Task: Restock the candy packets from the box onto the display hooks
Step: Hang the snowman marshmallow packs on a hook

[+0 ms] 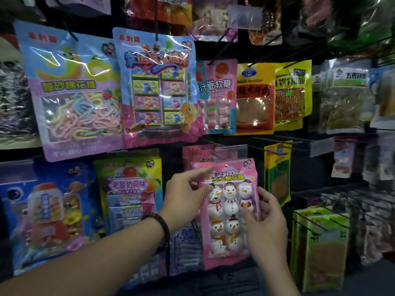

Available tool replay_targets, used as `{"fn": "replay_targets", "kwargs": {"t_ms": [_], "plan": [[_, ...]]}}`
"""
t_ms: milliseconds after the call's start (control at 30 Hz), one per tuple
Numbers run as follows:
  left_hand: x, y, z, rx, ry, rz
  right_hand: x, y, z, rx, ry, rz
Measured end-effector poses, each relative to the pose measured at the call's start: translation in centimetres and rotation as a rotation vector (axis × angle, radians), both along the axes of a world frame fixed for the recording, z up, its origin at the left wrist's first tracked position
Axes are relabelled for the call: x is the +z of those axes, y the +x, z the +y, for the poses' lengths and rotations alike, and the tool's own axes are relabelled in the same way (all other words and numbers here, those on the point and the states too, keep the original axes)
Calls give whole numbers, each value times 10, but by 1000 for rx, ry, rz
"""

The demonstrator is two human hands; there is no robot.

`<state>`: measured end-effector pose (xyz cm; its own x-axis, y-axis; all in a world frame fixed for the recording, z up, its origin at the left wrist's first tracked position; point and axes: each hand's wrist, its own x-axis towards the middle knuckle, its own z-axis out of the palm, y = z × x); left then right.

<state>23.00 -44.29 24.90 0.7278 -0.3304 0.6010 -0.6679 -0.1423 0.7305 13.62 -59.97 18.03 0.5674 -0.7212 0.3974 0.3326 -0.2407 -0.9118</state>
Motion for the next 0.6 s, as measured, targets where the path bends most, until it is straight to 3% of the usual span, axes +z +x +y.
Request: {"fn": "replay_targets", "kwargs": {"t_ms": [600], "plan": [[5, 18, -14, 6, -48, -30, 3, 13, 8, 61, -156, 17]]}}
